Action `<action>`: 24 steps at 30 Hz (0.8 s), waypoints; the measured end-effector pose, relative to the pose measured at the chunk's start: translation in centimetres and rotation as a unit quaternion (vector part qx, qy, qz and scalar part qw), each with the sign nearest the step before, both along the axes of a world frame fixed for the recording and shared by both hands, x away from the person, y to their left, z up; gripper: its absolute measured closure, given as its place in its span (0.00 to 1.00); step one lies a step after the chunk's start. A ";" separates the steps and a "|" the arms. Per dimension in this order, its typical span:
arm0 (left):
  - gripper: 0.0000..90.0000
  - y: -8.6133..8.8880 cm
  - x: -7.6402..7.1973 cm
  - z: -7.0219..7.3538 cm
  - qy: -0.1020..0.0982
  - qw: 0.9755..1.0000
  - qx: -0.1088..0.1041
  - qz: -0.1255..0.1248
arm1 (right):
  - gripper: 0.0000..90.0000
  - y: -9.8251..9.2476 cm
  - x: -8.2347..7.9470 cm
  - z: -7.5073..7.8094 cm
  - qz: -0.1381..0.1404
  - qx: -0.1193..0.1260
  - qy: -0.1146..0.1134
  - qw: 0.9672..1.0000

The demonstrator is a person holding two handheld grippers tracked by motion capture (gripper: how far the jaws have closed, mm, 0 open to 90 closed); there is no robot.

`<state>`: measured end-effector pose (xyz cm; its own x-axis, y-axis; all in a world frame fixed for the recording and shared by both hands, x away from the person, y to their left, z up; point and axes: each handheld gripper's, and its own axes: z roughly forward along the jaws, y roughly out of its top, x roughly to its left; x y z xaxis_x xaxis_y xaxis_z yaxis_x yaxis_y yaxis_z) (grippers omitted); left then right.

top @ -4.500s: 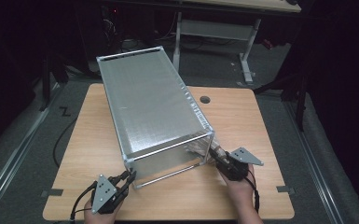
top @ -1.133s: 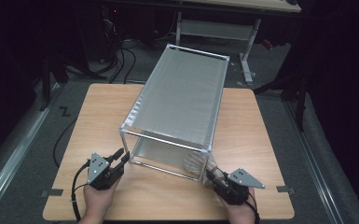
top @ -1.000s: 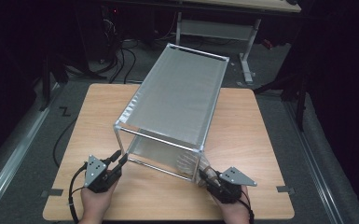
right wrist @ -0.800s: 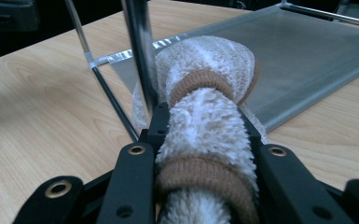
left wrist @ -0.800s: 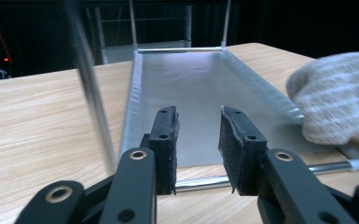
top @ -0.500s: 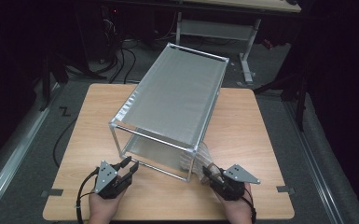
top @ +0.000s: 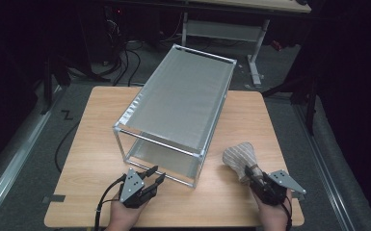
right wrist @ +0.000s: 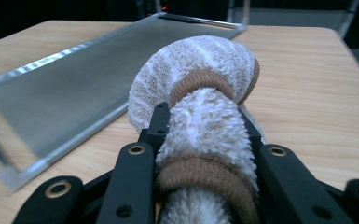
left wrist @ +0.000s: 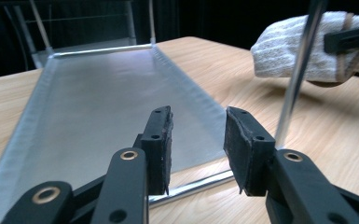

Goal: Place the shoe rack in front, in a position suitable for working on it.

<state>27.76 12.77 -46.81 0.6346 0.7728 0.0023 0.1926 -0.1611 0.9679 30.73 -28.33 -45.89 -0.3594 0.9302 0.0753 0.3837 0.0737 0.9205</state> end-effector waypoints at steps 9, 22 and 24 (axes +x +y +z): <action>0.68 -2.5 -0.2 0.6 -0.003 0.999 0.015 -0.032 | 0.76 -0.7 0.3 -0.3 -0.007 0.008 0.007 1.000; 0.66 -7.4 0.3 1.5 -0.017 0.996 0.011 -0.085 | 0.76 -0.4 0.2 -0.4 0.001 0.008 0.008 1.000; 0.66 -8.1 0.4 1.7 -0.020 0.996 0.010 -0.087 | 0.76 -0.4 0.1 -0.4 0.002 0.009 0.010 1.000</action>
<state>28.16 4.65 -45.10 0.7585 0.6501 0.0453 0.1212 -0.2091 0.9704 30.88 -28.72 -46.31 -0.3612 0.9271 0.1003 0.4025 0.0580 0.9136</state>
